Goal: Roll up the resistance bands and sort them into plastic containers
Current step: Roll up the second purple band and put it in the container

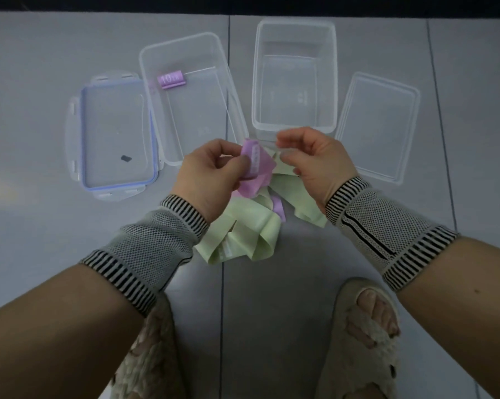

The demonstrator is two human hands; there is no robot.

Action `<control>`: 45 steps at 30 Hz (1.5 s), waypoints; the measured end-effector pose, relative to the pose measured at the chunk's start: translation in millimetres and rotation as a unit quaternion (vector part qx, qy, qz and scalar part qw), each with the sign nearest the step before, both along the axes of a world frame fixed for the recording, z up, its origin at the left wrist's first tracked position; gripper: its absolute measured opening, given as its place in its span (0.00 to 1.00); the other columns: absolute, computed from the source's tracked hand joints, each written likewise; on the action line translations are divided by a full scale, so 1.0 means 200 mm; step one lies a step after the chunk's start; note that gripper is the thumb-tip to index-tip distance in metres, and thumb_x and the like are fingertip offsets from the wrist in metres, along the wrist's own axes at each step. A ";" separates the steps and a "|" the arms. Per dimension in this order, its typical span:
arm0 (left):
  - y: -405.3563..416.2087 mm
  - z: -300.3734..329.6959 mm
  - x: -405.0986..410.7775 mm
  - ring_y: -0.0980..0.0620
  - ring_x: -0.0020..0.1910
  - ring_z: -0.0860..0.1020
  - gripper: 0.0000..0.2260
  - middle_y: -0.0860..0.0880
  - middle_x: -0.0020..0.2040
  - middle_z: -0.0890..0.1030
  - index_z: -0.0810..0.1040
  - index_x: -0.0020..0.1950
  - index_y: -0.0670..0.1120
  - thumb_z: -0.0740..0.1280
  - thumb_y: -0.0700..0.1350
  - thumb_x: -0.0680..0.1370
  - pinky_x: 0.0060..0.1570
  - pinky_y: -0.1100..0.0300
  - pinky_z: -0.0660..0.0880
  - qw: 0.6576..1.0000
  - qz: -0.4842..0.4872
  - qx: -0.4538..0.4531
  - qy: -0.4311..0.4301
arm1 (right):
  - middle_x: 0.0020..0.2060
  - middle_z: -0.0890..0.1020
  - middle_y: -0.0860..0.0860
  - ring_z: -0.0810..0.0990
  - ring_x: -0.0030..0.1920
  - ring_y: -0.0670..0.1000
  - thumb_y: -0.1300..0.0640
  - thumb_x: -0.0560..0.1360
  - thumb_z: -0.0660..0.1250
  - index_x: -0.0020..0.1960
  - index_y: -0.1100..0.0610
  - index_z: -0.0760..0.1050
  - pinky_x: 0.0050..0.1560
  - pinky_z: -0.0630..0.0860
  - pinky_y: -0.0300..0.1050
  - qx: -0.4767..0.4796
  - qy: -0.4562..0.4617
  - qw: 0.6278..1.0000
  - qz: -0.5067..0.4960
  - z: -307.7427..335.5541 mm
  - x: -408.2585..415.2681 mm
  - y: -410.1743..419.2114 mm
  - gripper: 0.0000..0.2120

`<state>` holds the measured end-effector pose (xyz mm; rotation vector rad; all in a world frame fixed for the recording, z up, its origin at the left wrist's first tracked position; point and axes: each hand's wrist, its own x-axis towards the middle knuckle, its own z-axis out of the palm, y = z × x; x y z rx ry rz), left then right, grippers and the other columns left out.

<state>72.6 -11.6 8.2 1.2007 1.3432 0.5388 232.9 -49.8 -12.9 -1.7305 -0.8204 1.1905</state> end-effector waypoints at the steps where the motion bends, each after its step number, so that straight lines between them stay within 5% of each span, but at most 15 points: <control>1: 0.01 0.01 -0.01 0.49 0.37 0.81 0.03 0.45 0.35 0.83 0.78 0.43 0.44 0.67 0.37 0.75 0.43 0.52 0.79 1.000 -0.004 -0.010 -0.017 | 0.55 0.80 0.47 0.77 0.52 0.41 0.68 0.73 0.65 0.56 0.50 0.77 0.51 0.71 0.33 -0.004 -0.022 0.999 0.029 0.00 -0.01 0.01 0.18; 3: 0.01 0.06 -0.01 0.52 0.32 0.81 0.04 0.48 0.31 0.82 0.76 0.44 0.42 0.66 0.34 0.75 0.36 0.61 0.78 0.998 -0.023 -0.021 -0.059 | 0.64 0.75 0.47 0.72 0.62 0.44 0.69 0.73 0.62 0.65 0.51 0.72 0.58 0.68 0.35 -0.011 -0.028 0.995 0.091 0.03 -0.05 0.02 0.24; 5: 0.04 0.11 -0.03 0.52 0.30 0.79 0.05 0.47 0.31 0.81 0.76 0.43 0.42 0.67 0.33 0.75 0.32 0.63 0.76 0.996 -0.024 -0.011 -0.085 | 0.61 0.78 0.51 0.75 0.59 0.46 0.68 0.74 0.60 0.65 0.54 0.73 0.57 0.71 0.35 -0.008 0.014 0.991 0.129 0.07 -0.10 0.03 0.22; 7: 0.07 0.12 -0.06 0.50 0.32 0.77 0.05 0.46 0.33 0.80 0.77 0.42 0.45 0.70 0.35 0.73 0.34 0.61 0.75 0.997 -0.003 0.027 -0.069 | 0.48 0.82 0.56 0.77 0.46 0.48 0.63 0.71 0.61 0.53 0.59 0.79 0.48 0.74 0.39 0.000 0.014 0.989 0.148 0.10 -0.12 0.04 0.13; 10: 0.13 0.10 -0.12 0.56 0.30 0.75 0.08 0.49 0.34 0.78 0.78 0.43 0.49 0.72 0.37 0.70 0.34 0.62 0.71 0.996 0.058 0.068 -0.028 | 0.30 0.76 0.49 0.72 0.35 0.48 0.57 0.64 0.62 0.34 0.55 0.76 0.40 0.70 0.43 0.015 0.004 0.993 0.118 0.11 -0.10 0.05 0.05; 13: 0.15 0.07 -0.18 0.56 0.33 0.75 0.11 0.53 0.34 0.78 0.80 0.47 0.52 0.72 0.38 0.69 0.39 0.60 0.71 0.994 0.098 0.049 -0.006 | 0.25 0.73 0.42 0.70 0.29 0.41 0.59 0.67 0.66 0.31 0.52 0.74 0.33 0.68 0.35 0.022 -0.014 0.993 0.115 0.13 -0.07 0.07 0.07; 16: 0.14 0.04 -0.20 0.56 0.35 0.75 0.12 0.56 0.34 0.77 0.81 0.49 0.52 0.72 0.38 0.70 0.42 0.60 0.72 0.995 0.098 0.021 0.010 | 0.26 0.75 0.42 0.70 0.26 0.36 0.63 0.72 0.67 0.33 0.51 0.74 0.28 0.66 0.29 0.025 -0.071 0.987 0.139 0.13 -0.06 0.08 0.12; 20: 0.12 0.04 -0.17 0.59 0.34 0.77 0.10 0.51 0.39 0.81 0.82 0.52 0.47 0.70 0.38 0.73 0.36 0.69 0.72 0.996 0.087 0.006 0.018 | 0.32 0.79 0.46 0.76 0.32 0.41 0.59 0.72 0.71 0.36 0.51 0.75 0.32 0.72 0.33 0.021 -0.063 0.987 0.149 0.11 -0.05 0.07 0.09; 28: 0.13 0.05 -0.16 0.58 0.30 0.79 0.05 0.48 0.34 0.81 0.78 0.42 0.47 0.69 0.38 0.74 0.27 0.69 0.70 0.993 0.113 0.026 0.002 | 0.25 0.78 0.41 0.75 0.28 0.37 0.58 0.74 0.70 0.34 0.52 0.77 0.31 0.71 0.31 0.031 -0.035 0.993 0.109 0.07 -0.05 0.04 0.10; 33: 0.14 0.05 -0.16 0.57 0.28 0.76 0.05 0.52 0.31 0.79 0.77 0.45 0.47 0.68 0.37 0.75 0.30 0.64 0.75 0.987 0.158 0.025 -0.018 | 0.31 0.81 0.49 0.77 0.30 0.46 0.53 0.74 0.70 0.40 0.57 0.79 0.31 0.76 0.41 -0.065 -0.041 0.970 0.232 0.06 -0.03 0.01 0.08; 37: 0.20 0.05 -0.22 0.57 0.27 0.75 0.06 0.50 0.32 0.78 0.78 0.45 0.47 0.68 0.36 0.74 0.28 0.64 0.71 0.971 0.229 0.065 -0.006 | 0.31 0.83 0.49 0.76 0.27 0.43 0.58 0.72 0.71 0.37 0.56 0.79 0.35 0.73 0.37 -0.105 -0.107 0.942 0.301 0.03 0.01 -0.01 0.06; 40: 0.18 0.05 -0.23 0.56 0.30 0.76 0.07 0.48 0.36 0.80 0.78 0.48 0.48 0.67 0.36 0.74 0.31 0.64 0.74 0.981 0.189 0.052 -0.005 | 0.39 0.83 0.48 0.79 0.38 0.40 0.60 0.73 0.70 0.44 0.54 0.78 0.44 0.74 0.35 -0.065 -0.109 0.969 0.211 0.01 -0.01 0.01 0.02; 42: 0.14 0.04 -0.21 0.55 0.34 0.77 0.08 0.48 0.40 0.81 0.78 0.50 0.48 0.67 0.37 0.74 0.34 0.63 0.74 0.991 0.125 0.045 0.003 | 0.48 0.82 0.48 0.80 0.50 0.45 0.59 0.73 0.70 0.52 0.52 0.76 0.55 0.75 0.39 -0.035 -0.096 0.980 0.171 0.01 -0.05 0.04 0.09; 45: 0.12 0.05 -0.18 0.56 0.35 0.77 0.09 0.50 0.38 0.81 0.78 0.49 0.50 0.68 0.37 0.75 0.35 0.65 0.74 0.997 0.058 0.054 0.004 | 0.54 0.80 0.47 0.77 0.56 0.45 0.58 0.73 0.71 0.60 0.53 0.74 0.59 0.71 0.39 0.008 -0.086 0.984 0.158 0.04 -0.13 0.08 0.17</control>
